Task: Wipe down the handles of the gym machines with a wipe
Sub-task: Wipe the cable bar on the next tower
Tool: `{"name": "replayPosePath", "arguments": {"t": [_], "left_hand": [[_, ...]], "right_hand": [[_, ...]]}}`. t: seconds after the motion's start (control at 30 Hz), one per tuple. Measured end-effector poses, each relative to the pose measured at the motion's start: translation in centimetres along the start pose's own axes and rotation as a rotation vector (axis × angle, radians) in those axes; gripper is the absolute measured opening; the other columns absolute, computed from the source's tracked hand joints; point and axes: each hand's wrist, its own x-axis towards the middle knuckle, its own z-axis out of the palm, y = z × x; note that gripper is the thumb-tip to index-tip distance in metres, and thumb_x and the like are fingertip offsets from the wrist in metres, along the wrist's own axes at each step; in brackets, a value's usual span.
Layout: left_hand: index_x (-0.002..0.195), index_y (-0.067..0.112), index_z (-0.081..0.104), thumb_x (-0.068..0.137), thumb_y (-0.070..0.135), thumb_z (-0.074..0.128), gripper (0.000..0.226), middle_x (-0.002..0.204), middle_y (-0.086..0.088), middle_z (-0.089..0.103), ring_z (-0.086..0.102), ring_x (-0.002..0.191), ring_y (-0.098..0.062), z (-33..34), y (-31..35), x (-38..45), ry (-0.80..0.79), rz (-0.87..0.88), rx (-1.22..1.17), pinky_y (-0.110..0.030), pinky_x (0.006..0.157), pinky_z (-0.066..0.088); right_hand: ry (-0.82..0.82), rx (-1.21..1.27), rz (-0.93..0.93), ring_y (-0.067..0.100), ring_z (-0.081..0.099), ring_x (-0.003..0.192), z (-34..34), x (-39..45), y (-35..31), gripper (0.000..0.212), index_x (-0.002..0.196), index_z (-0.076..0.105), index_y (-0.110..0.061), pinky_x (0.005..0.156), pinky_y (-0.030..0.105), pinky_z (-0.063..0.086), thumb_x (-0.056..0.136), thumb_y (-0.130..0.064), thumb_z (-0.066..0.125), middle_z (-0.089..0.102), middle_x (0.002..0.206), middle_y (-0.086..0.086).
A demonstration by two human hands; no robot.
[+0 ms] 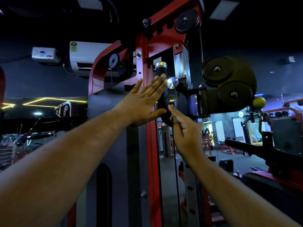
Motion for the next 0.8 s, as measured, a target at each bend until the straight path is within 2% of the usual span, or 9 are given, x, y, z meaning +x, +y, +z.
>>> {"name": "replayPosePath", "arguments": {"t": [0.07,0.2,0.27,0.33,0.43,0.57,0.63,0.73,0.8], "left_hand": [[0.155,0.023,-0.032,0.099,0.070,0.013,0.085,0.164,0.003,-0.037,-0.028,0.153,-0.011,-0.7,-0.2,-0.1,-0.027,0.009,-0.007,-0.050,0.126,-0.014],[0.159,0.023,-0.024,0.101,0.064,0.010,0.079,0.166,0.005,-0.030,-0.021,0.154,-0.009,-2.2,-1.2,-0.7,-0.040,-0.007,0.020,-0.048,0.127,-0.013],[0.161,0.023,-0.019,0.103,0.058,0.012,0.074,0.167,0.006,-0.025,-0.016,0.155,-0.009,-2.8,-1.5,-0.6,-0.015,-0.056,-0.037,-0.046,0.127,-0.012],[0.162,0.024,-0.013,0.107,0.051,0.019,0.069,0.170,0.005,-0.018,-0.009,0.157,-0.010,-3.3,-1.7,-0.2,0.032,-0.129,-0.105,-0.045,0.128,-0.008],[0.164,0.025,-0.008,0.110,0.047,0.026,0.067,0.172,0.003,-0.011,-0.004,0.158,-0.012,-3.3,-1.4,0.0,0.077,-0.166,-0.157,-0.044,0.129,-0.006],[0.163,0.024,-0.010,0.109,0.052,0.020,0.069,0.171,0.003,-0.016,-0.012,0.157,-0.011,-2.3,0.2,-1.4,0.036,-0.109,-0.162,-0.045,0.129,-0.008],[0.161,0.025,-0.016,0.105,0.055,0.014,0.070,0.168,0.004,-0.024,-0.018,0.155,-0.012,-1.2,1.1,-2.4,-0.015,-0.051,-0.094,-0.047,0.128,-0.008],[0.157,0.025,-0.023,0.101,0.055,0.010,0.072,0.166,0.002,-0.030,-0.023,0.154,-0.013,0.1,1.7,-3.4,-0.039,-0.007,-0.005,-0.051,0.128,-0.007],[0.157,0.024,-0.026,0.101,0.054,0.009,0.072,0.167,0.000,-0.030,-0.023,0.155,-0.015,0.4,2.0,-4.0,-0.025,0.008,0.021,-0.052,0.127,-0.007]], "right_hand": [[0.000,-0.045,-0.031,0.015,0.064,0.120,-0.3,-0.6,0.8,0.042,0.145,0.050,-0.017,0.099,0.026,0.053,0.103,-0.013,0.049,0.063,0.136,0.008],[-0.005,-0.168,-0.037,0.011,0.069,0.083,-2.1,-0.3,1.8,0.044,0.141,0.053,-0.022,0.068,0.009,0.051,0.100,-0.004,0.055,0.072,0.109,0.009],[0.114,-0.048,-0.008,-0.002,0.066,0.090,-2.0,2.4,-0.1,0.042,0.143,0.049,-0.020,0.075,0.014,0.056,0.103,-0.008,0.053,0.071,0.112,-0.001],[0.237,-0.038,-0.023,-0.001,0.065,0.096,-1.2,6.2,-1.9,0.036,0.137,0.053,-0.010,0.079,0.010,0.054,0.101,-0.006,0.055,0.071,0.116,0.003],[0.144,-0.131,-0.149,0.003,0.067,0.100,0.8,9.1,-3.0,0.027,0.128,0.064,-0.011,0.086,0.024,0.058,0.103,-0.011,0.056,0.073,0.115,0.002],[0.063,-0.056,-0.173,0.017,0.065,0.120,1.4,5.0,-1.5,0.035,0.139,0.059,-0.011,0.099,0.035,0.055,0.105,-0.017,0.056,0.067,0.131,0.008],[0.003,-0.040,-0.159,0.019,0.065,0.121,0.5,1.7,-0.2,0.037,0.142,0.056,-0.014,0.099,0.035,0.055,0.106,-0.018,0.054,0.065,0.133,0.010],[-0.107,-0.145,-0.231,0.014,0.060,0.124,-1.6,-1.8,1.3,0.039,0.144,0.053,-0.014,0.106,0.021,0.048,0.106,-0.021,0.047,0.063,0.136,0.010],[-0.072,-0.130,-0.159,0.006,0.063,0.115,-2.8,-2.4,1.8,0.035,0.138,0.059,-0.015,0.099,0.020,0.052,0.105,-0.020,0.049,0.066,0.128,0.002]]}}
